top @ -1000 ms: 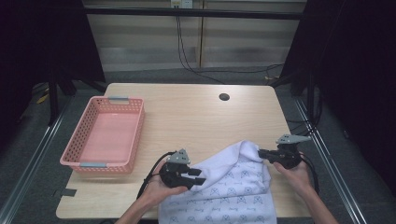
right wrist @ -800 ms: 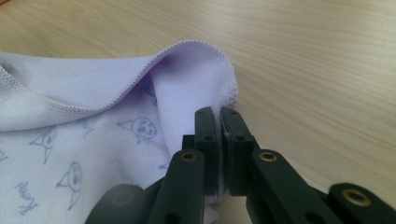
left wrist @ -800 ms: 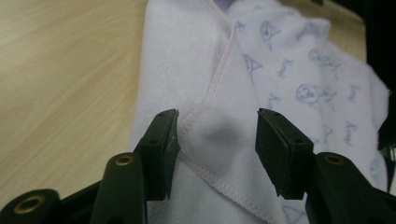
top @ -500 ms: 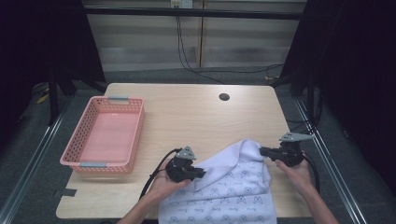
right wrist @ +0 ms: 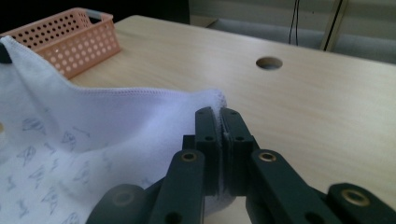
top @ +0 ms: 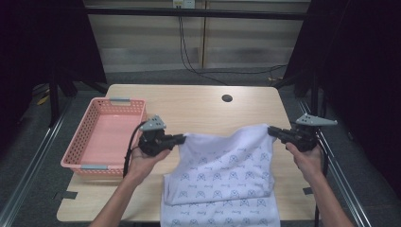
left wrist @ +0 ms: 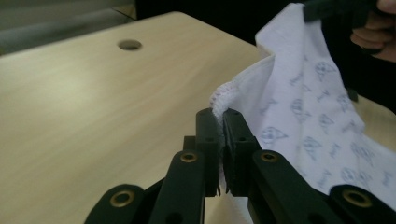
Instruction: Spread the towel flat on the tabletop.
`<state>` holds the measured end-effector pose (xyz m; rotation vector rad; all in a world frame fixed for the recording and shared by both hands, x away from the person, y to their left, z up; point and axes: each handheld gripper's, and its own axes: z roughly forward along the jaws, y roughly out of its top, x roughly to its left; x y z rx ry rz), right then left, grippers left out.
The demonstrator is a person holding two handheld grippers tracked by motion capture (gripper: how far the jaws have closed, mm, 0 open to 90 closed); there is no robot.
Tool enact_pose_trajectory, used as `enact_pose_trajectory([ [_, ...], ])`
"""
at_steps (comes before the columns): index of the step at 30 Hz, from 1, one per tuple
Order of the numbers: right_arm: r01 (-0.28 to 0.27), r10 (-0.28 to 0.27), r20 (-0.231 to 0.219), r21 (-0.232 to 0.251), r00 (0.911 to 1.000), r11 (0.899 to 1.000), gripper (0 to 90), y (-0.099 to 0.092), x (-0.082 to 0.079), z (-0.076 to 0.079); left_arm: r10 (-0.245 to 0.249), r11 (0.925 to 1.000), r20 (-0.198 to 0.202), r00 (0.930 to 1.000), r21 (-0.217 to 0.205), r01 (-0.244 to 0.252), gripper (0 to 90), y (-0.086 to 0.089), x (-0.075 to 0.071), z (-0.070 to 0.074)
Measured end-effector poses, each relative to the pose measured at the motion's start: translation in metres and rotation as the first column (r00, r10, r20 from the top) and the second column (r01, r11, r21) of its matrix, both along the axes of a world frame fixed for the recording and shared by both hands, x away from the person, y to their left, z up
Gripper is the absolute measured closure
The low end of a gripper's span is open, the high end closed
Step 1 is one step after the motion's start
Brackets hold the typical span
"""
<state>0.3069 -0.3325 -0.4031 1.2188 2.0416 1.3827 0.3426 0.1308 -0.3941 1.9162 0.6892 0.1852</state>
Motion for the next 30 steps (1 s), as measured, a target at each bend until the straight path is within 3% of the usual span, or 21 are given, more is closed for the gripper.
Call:
enact_pose_trajectory([
  [4, 0.020, -0.021, 0.041, 0.016, 0.9990, 1.000, 87.0, 0.000, 0.017, 0.022, 0.084, 0.9964, 0.033, 0.9959, -0.018, -0.083, 86.8, 0.017, 0.023, 0.023],
  [5, 0.029, -0.030, 0.057, 0.024, 0.9979, 0.999, 86.9, -0.002, 0.024, 0.031, 0.095, 0.9949, 0.030, 0.9950, -0.036, -0.094, 86.8, 0.021, 0.028, 0.027],
  [7, 0.033, -0.035, 0.062, 0.029, 0.9975, 0.999, 86.9, -0.003, 0.028, 0.036, 0.112, 0.9913, 0.031, 0.9932, -0.073, -0.110, 86.8, 0.027, 0.037, 0.038],
  [10, 0.034, -0.035, 0.077, 0.011, 0.9964, 0.999, 86.9, -0.001, 0.040, 0.049, 0.128, 0.9908, 0.063, 0.9898, -0.052, -0.125, 86.8, 0.026, 0.048, 0.049],
  [15, 0.048, -0.047, 0.085, -0.008, 0.9953, 0.999, 86.9, 0.002, 0.069, 0.069, 0.171, 0.9845, 0.058, 0.9835, -0.048, -0.169, 86.6, 0.023, 0.077, 0.055],
  [17, 0.070, -0.068, 0.079, -0.016, 0.9946, 0.997, 86.8, 0.004, 0.085, 0.073, 0.197, 0.9803, 0.052, 0.9790, -0.025, -0.196, 86.6, 0.018, 0.094, 0.056],
  [19, 0.108, -0.101, 0.096, -0.066, 0.9902, 0.992, 87.0, 0.011, 0.102, 0.074, 0.217, 0.9759, 0.039, 0.9754, -0.031, -0.216, 86.6, 0.012, 0.112, 0.056],
  [20, 0.124, -0.117, 0.076, -0.083, 0.9902, 0.989, 86.2, 0.015, 0.113, 0.073, 0.240, 0.9706, 0.031, 0.9703, -0.025, -0.239, 85.9, 0.010, 0.121, 0.054],
  [21, 0.145, -0.140, 0.061, -0.093, 0.9883, 0.985, 81.2, 0.018, 0.123, 0.072, 0.257, 0.9664, 0.015, 0.9663, -0.013, -0.257, 81.1, 0.009, 0.127, 0.053],
  [23, 0.191, -0.186, 0.057, -0.112, 0.9809, 0.975, 67.5, 0.025, 0.136, 0.067, 0.303, 0.9527, -0.023, 0.9526, -0.012, -0.304, 60.6, 0.011, 0.137, 0.047],
  [25, 0.226, -0.224, 0.040, -0.102, 0.9739, 0.969, 62.3, 0.025, 0.141, 0.059, 0.295, 0.9551, -0.030, 0.9550, -0.015, -0.296, 60.4, 0.012, 0.138, 0.041],
  [26, 0.222, -0.221, 0.028, -0.090, 0.9749, 0.971, 61.5, 0.024, 0.142, 0.054, 0.281, 0.9596, -0.036, 0.9590, 0.002, -0.281, 59.6, 0.012, 0.136, 0.035],
  [28, 0.188, -0.187, 0.017, -0.117, 0.9822, 0.975, 60.5, 0.025, 0.138, 0.045, 0.247, 0.9689, -0.047, 0.9679, -0.001, -0.247, 61.8, 0.012, 0.131, 0.027],
  [30, 0.139, -0.140, 0.000, -0.125, 0.9901, 0.982, 58.7, 0.027, 0.129, 0.036, 0.231, 0.9730, -0.055, 0.9715, 0.002, -0.231, 62.0, 0.011, 0.125, 0.020],
])
